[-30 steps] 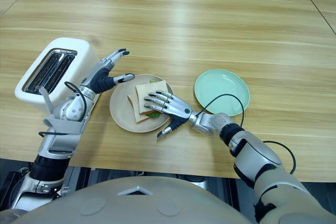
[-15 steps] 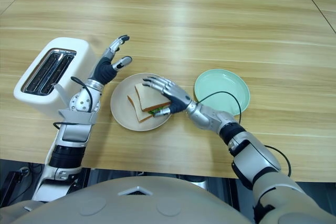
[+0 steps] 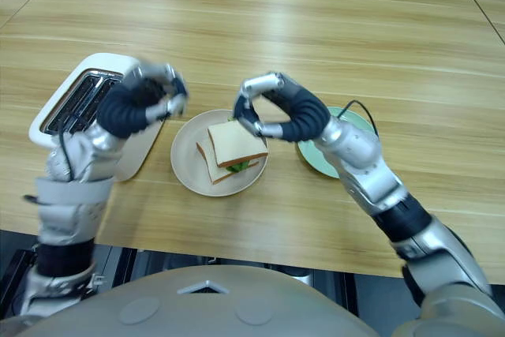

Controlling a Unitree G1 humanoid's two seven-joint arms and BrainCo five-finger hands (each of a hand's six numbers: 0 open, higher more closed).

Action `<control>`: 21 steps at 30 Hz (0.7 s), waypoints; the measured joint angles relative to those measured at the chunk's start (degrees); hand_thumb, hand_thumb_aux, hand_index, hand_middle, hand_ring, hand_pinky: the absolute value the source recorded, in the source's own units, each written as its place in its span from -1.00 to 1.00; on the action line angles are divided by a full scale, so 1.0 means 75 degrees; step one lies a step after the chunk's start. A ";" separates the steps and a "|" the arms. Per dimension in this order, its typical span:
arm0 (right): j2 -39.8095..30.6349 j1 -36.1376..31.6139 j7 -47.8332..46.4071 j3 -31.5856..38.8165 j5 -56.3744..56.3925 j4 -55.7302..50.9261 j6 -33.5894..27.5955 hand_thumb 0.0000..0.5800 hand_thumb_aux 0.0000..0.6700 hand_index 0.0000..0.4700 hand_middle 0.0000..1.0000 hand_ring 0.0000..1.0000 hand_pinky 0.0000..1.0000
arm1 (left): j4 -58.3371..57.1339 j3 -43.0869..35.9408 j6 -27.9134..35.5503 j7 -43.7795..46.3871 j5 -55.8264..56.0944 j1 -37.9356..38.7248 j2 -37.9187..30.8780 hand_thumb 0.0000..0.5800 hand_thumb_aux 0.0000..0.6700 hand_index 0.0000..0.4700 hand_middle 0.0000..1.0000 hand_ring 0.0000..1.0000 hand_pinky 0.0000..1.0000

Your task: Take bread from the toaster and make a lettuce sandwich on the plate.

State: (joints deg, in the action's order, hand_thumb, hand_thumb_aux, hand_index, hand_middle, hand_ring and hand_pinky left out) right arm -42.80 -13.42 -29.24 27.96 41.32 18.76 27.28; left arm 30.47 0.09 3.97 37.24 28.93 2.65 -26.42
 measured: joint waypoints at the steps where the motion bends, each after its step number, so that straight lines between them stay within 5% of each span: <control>1: -0.0117 0.0205 -0.0603 -0.0057 0.0527 0.0178 -0.0384 1.00 1.00 0.96 1.00 1.00 1.00 | 0.0048 0.0000 0.0079 0.0497 0.0365 0.0195 -0.0211 1.00 1.00 0.96 1.00 1.00 1.00; 3: -0.0402 0.0884 -0.2211 0.0033 0.1130 0.0256 -0.1201 1.00 1.00 0.96 1.00 1.00 1.00 | 0.0105 -0.0172 0.0235 0.1828 0.1218 0.0704 -0.0717 1.00 1.00 0.96 1.00 1.00 1.00; 10: 0.0490 0.1312 -0.4401 0.0553 0.0414 -0.1251 -0.2433 1.00 1.00 0.96 1.00 1.00 1.00 | -0.0693 -0.1147 0.0924 0.3825 0.1788 0.0834 -0.1151 1.00 1.00 0.96 1.00 1.00 1.00; 21: 0.2140 0.0809 -0.5557 0.0689 -0.1840 -0.4194 -0.2586 1.00 1.00 0.96 1.00 1.00 1.00 | -0.2619 -0.3190 0.1522 0.5029 -0.0106 0.0079 -0.1587 1.00 1.00 0.96 1.00 1.00 1.00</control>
State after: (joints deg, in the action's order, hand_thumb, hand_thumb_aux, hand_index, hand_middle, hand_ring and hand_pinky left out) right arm -26.75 -7.35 -70.91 33.13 27.52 -12.69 7.88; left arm 10.82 -23.83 15.38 74.95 28.13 3.24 -38.33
